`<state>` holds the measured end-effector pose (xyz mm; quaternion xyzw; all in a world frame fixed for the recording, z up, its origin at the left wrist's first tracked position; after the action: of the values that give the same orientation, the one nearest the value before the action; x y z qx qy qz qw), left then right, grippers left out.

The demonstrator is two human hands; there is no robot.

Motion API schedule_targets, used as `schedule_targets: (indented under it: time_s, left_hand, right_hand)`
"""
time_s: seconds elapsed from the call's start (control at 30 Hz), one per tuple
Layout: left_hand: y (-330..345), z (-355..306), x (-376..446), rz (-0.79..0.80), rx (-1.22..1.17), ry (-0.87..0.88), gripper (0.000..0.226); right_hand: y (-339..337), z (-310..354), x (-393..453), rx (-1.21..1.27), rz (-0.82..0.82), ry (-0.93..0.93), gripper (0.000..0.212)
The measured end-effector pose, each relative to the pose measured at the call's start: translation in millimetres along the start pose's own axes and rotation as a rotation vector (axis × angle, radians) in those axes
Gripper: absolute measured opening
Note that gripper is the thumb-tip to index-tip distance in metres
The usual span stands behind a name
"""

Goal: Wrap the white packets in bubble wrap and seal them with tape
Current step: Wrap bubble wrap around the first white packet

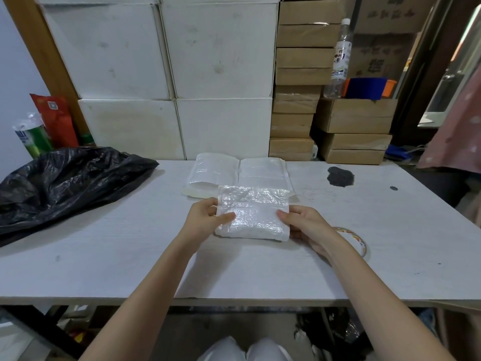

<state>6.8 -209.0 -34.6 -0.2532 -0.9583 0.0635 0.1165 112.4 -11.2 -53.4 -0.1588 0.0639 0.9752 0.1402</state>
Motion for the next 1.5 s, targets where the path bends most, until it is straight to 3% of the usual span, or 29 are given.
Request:
schedule_targets:
  time_s: [0.17, 0.27, 0.37, 0.5, 0.63, 0.73, 0.9, 1.17, 1.27, 1.4, 1.5]
  left_hand:
    - [1.4, 4.4, 0.1, -0.030, -0.119, -0.027, 0.020]
    - [-0.3, 6.2, -0.4, -0.063, -0.173, -0.063, 0.018]
    - [0.4, 6.3, -2.1, -0.062, -0.209, -0.085, 0.022]
    - [3.7, 3.4, -4.0, 0.024, -0.202, -0.099, 0.026]
    - [3.1, 5.5, -1.8, 0.030, -0.303, -0.216, 0.036]
    - [5.0, 3.6, -1.5, 0.009, -0.190, -0.216, 0.040]
    - [2.0, 2.9, -4.1, 0.022, -0.068, -0.123, 0.012]
    - [1.6, 1.2, -9.9, 0.048, -0.084, -0.105, 0.021]
    - [3.3, -1.9, -11.4, 0.030, -0.050, -0.103, 0.022]
    - [5.7, -5.5, -10.4, -0.003, -0.031, -0.122, 0.024]
    - [5.2, -3.9, -9.8, -0.006, -0.023, -0.137, 0.026]
  right_hand:
    - [-4.2, -1.8, 1.5, 0.048, -0.058, -0.062, 0.019]
    - [-4.8, -5.1, 1.9, 0.025, -0.060, -0.037, 0.008]
    - [-7.7, -4.6, 0.3, -0.014, -0.061, -0.033, 0.026]
    - [-4.8, -2.5, -3.1, -0.059, -0.009, -0.034, 0.022]
    - [-5.1, -2.1, -4.8, -0.009, 0.006, 0.028, 0.036]
    - [-3.0, 0.0, -4.1, 0.092, 0.028, 0.099, 0.037]
    - [-6.4, -1.7, -2.2, -0.086, -0.041, 0.034, 0.012]
    - [-9.0, -2.5, -1.2, -0.094, -0.046, -0.006, 0.019]
    - [-4.7, 8.8, -4.8, -0.359, -0.150, -0.021, 0.017]
    - [15.9, 48.3, -30.2, -0.861, -0.435, -0.340, 0.033]
    - [48.9, 63.0, -50.8, -1.166, -0.379, -0.495, 0.047]
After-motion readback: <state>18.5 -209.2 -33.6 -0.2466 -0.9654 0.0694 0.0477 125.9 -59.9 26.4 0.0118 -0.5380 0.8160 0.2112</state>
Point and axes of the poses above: each hand's wrist, its own x-axis towards the middle knuckle, its own y-axis out of the palm, z = x × y, the point moved 6 cm from there along x, towards the middle knuckle, and after that the axes turned 11 degrees about y, right-handed, at the moved point
